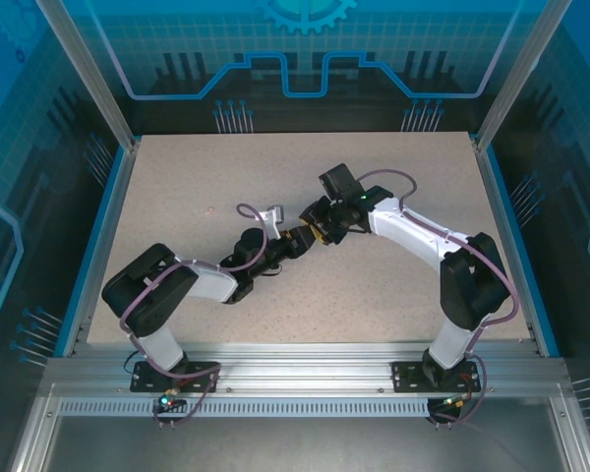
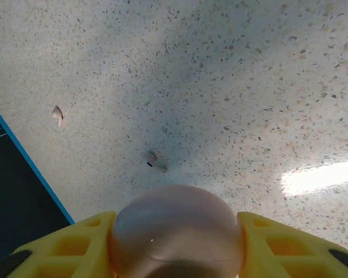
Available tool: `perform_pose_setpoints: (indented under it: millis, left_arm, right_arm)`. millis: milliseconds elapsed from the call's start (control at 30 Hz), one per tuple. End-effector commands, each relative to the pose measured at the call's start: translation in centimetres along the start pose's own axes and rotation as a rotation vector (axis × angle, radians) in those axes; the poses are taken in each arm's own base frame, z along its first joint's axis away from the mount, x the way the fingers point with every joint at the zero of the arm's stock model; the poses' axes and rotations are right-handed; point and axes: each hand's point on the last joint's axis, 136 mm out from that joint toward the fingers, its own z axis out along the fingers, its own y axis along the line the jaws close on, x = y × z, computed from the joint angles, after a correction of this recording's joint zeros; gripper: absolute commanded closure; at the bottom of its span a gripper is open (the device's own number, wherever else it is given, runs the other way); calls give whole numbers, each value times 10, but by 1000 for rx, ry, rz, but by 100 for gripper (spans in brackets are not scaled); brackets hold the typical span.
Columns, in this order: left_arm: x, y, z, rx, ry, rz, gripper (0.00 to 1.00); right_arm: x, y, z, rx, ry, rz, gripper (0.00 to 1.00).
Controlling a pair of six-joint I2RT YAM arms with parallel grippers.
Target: Insert wireless bluetooth earbuds into charging case
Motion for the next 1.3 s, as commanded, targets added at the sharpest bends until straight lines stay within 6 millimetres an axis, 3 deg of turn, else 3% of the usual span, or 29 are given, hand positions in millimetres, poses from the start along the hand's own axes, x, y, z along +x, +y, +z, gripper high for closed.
perform_pose_setpoints:
  millis: [0, 333, 467, 533, 633, 700, 833, 1033, 1133, 1267]
  left_arm:
    - [-11, -11, 5, 34, -48, 2, 56]
    - [-12, -8, 6, 22, -59, 2, 69]
    - [-13, -9, 7, 26, -62, 4, 81]
    - [-13, -9, 7, 26, -59, 1, 86]
    - [-12, -11, 6, 32, -54, -3, 93]
    - [-11, -13, 5, 39, -44, -4, 97]
    - [-11, -22, 1, 54, -22, -3, 100]
    - [-10, -51, -10, 127, 82, 71, 100]
    - [-9, -66, -20, 179, 165, 119, 100]
    - [-11, -87, -38, 264, 278, 165, 100]
  right_arm:
    - [7, 10, 1, -17, 17, -1, 65]
    - [9, 11, 1, -23, 24, -7, 65]
    - [10, 13, -2, -32, 24, -8, 64]
    - [9, 16, -5, -40, 20, -9, 57]
    - [4, 24, -13, -67, 7, -14, 35]
    - [-8, 32, -24, -94, -12, -7, 22]
    - [-33, 44, -60, -134, -85, -30, 17]
    - [-53, 16, -107, -142, -195, -165, 15]
    - [-52, 2, -122, -197, -259, -334, 15]
    - [-26, -5, -144, -345, -312, -616, 15]
